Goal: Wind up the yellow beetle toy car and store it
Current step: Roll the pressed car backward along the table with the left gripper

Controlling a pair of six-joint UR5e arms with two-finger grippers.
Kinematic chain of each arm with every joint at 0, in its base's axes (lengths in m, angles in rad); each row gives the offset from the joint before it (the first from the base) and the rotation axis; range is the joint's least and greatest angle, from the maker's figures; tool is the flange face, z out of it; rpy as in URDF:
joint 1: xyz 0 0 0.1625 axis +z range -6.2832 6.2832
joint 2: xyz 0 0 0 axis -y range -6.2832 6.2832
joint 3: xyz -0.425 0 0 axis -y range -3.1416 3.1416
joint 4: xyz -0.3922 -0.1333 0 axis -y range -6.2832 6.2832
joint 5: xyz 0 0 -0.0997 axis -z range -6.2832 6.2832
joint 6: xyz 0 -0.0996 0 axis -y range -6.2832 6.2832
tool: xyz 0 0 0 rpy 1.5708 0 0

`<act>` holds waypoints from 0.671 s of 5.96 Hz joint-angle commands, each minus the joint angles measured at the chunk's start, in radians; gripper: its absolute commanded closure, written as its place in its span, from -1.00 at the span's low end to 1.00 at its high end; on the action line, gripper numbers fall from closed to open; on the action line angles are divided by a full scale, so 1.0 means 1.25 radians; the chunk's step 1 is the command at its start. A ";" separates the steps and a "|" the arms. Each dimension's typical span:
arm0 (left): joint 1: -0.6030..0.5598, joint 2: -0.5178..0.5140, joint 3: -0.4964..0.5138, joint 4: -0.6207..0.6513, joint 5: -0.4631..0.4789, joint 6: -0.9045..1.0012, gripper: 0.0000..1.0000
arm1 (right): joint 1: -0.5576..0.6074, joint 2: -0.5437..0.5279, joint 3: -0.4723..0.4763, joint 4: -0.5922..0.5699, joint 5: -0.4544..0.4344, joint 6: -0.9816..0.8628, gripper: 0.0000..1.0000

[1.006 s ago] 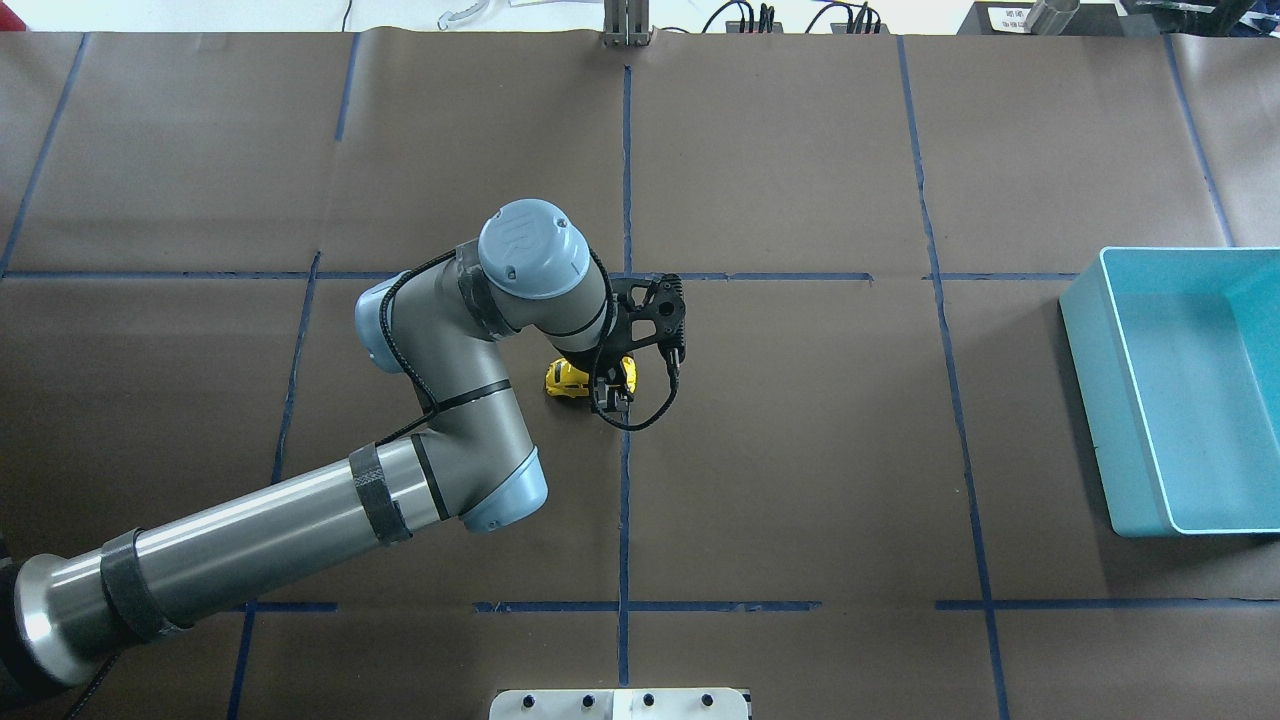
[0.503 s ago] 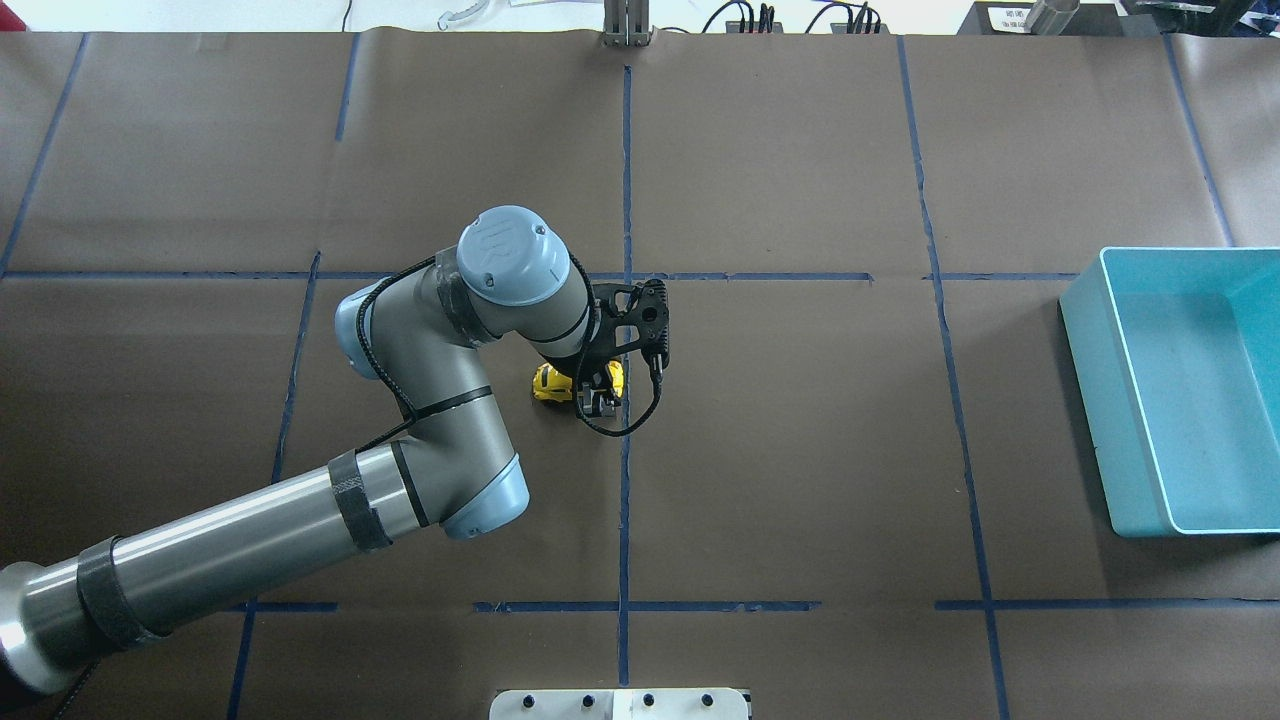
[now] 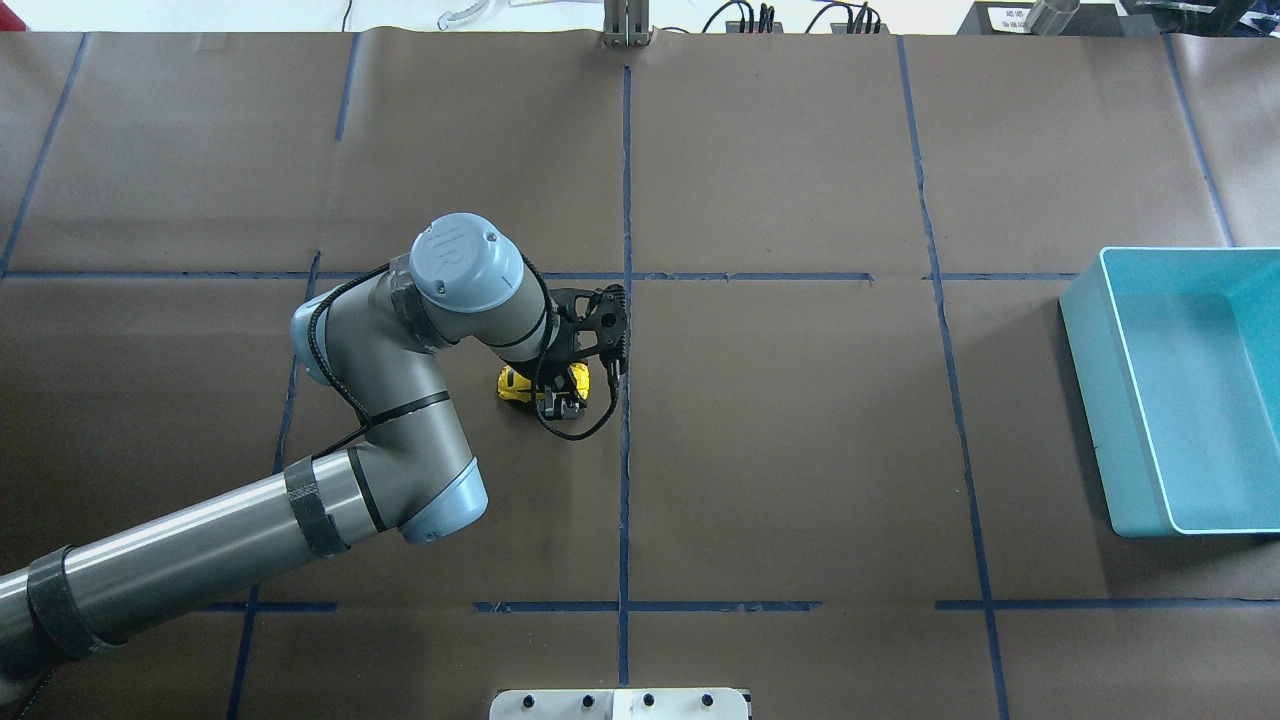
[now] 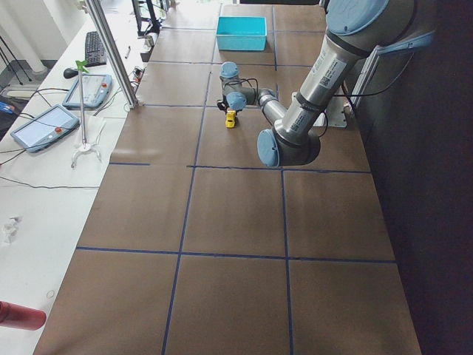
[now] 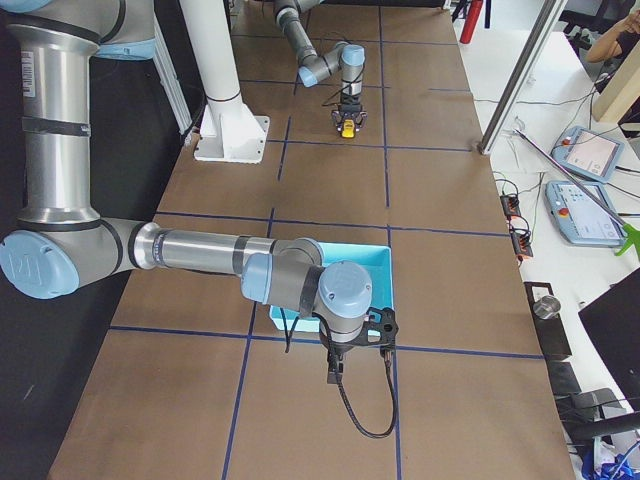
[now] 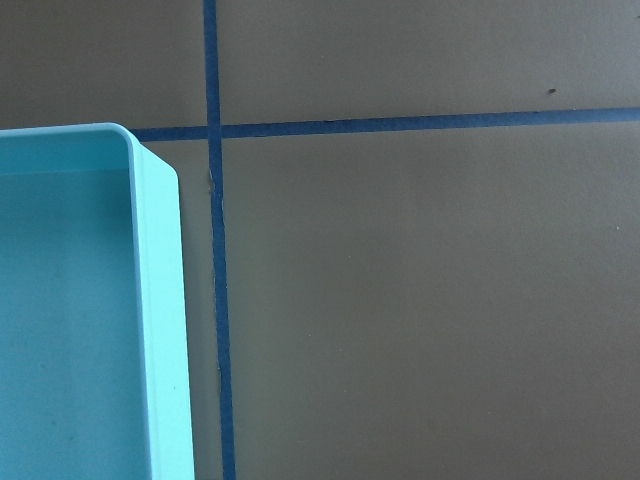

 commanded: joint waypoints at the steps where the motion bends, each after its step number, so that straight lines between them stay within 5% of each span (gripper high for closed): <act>1: -0.002 0.041 -0.039 0.000 -0.006 0.003 0.92 | 0.000 0.000 0.000 0.000 0.006 0.000 -1.00; 3: -0.002 0.051 -0.041 -0.011 -0.011 0.003 0.92 | 0.000 0.000 0.001 0.000 0.006 0.000 -1.00; 4: -0.002 0.053 -0.042 -0.011 -0.011 0.004 0.41 | 0.000 0.000 0.001 0.000 0.010 0.000 -1.00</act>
